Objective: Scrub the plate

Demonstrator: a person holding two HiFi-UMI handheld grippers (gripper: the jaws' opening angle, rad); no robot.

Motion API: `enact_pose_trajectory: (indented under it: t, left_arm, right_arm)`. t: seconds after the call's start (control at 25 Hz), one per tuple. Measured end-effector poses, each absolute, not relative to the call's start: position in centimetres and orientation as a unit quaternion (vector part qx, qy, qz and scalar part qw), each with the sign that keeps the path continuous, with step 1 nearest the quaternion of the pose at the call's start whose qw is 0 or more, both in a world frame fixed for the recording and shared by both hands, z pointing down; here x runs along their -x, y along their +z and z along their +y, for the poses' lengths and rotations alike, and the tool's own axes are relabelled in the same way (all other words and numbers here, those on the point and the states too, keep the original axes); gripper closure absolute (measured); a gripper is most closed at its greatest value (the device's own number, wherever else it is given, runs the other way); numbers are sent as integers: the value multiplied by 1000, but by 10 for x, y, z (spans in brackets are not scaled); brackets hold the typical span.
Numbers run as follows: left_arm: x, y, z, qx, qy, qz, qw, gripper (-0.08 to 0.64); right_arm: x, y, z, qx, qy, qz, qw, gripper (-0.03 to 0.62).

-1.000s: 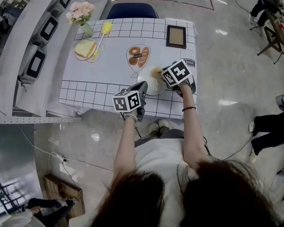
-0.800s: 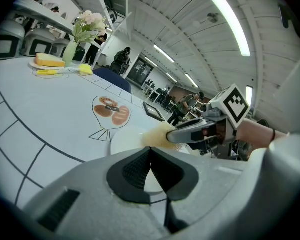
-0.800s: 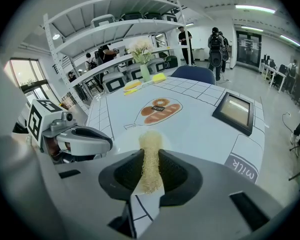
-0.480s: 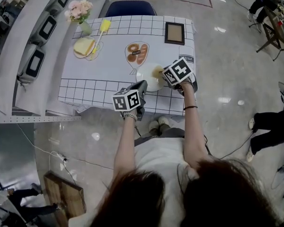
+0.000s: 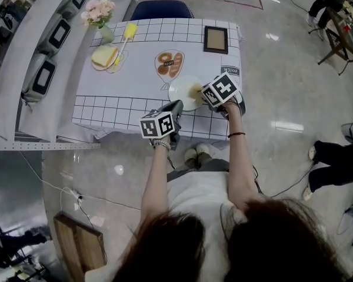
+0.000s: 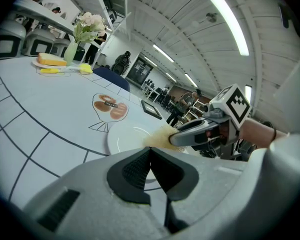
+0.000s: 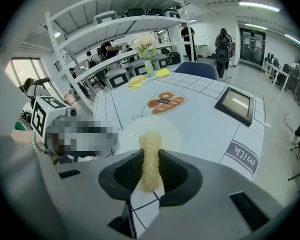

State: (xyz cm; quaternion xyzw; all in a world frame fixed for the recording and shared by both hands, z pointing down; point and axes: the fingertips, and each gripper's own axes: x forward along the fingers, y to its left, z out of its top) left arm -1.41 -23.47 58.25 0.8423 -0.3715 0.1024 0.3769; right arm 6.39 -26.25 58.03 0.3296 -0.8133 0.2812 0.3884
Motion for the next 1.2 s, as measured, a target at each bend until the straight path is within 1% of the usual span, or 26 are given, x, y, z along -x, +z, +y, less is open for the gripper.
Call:
enact_pose_trajectory:
  t: [1.2]
  left_arm:
    - [30,580,-212,-830,93,-397,381,549]
  right_arm:
    - [-42,581,-235,-287,281,-824,400,512]
